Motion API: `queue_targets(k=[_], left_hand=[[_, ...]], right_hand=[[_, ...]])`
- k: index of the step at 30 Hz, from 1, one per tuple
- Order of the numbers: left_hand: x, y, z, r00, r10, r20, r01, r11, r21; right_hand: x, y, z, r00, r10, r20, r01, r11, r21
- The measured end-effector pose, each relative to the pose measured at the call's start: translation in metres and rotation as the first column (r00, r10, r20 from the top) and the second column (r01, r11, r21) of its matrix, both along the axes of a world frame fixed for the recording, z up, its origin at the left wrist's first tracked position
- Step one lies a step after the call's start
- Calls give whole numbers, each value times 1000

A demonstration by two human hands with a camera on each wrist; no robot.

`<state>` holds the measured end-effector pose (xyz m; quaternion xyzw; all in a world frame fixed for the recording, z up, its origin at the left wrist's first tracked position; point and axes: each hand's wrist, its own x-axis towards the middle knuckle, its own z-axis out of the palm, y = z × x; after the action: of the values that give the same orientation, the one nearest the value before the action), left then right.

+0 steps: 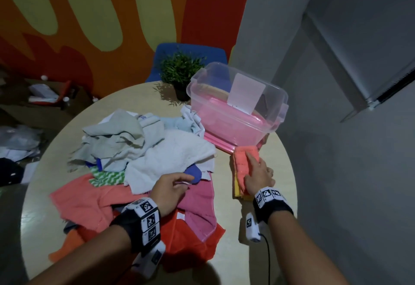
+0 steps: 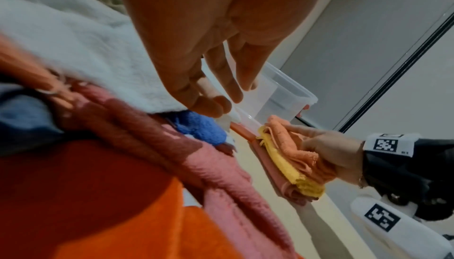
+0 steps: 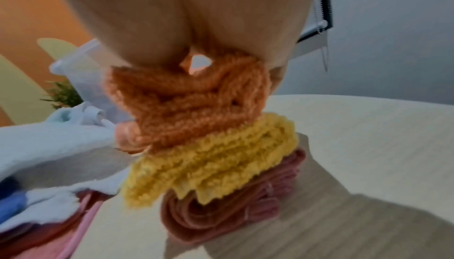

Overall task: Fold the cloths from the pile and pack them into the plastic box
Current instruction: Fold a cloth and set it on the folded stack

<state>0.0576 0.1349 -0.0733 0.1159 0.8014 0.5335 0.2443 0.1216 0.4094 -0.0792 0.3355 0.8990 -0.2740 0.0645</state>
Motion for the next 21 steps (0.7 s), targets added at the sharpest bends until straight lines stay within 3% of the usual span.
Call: queue_targets(k=[4,8,16,21], left_hand=[[0,-23,-10,1000,-4,-11,4,999,-40],[3,-38,-19,999,-20,-43,15,994,-111],[7,-49,-17,992,-47,-116,26,984,-178],[6,-58,-8,985,-48,-164,8,971,-237]], right_hand=[[-10,-13,-7,999,-32,14,30,992,124],[-7,-17,-35,994,15,110,-24,997,80],[-7,-28,-43,981,-7,195,-34,978,206],[-12,-20,-39,975,-8,220,-17,994,110]])
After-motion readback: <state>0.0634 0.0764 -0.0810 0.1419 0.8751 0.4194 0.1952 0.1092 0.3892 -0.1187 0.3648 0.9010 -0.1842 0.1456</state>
